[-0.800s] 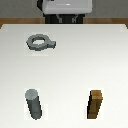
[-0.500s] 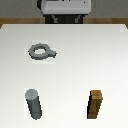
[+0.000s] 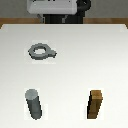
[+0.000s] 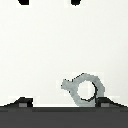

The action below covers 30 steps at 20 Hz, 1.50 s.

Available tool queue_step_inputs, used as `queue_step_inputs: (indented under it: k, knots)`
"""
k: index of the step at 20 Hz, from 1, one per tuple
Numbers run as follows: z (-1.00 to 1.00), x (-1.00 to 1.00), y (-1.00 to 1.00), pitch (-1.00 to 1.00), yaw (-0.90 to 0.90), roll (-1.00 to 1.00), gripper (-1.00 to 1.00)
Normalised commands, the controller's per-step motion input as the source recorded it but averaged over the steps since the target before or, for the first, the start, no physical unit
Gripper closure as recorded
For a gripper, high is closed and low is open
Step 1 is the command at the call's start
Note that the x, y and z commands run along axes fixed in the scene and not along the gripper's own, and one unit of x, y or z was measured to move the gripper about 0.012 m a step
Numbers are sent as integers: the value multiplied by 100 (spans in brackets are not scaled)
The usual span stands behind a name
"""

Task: Put the loop with the handle onto the peg.

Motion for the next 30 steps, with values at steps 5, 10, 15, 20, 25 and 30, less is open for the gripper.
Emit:
queue_step_inputs:
  k: [5,10,15,20,25,30]
  knots:
    - [0,0,0,0,3,0,-100]
    - [0,0,0,0,78,0,-100]
    - [0,0,-40,0,24,0,-100]
    - [0,0,-20,0,6,0,-100]
    - [0,0,0,0,18,0,-100]
    - [0,0,0,0,84,0,-100]
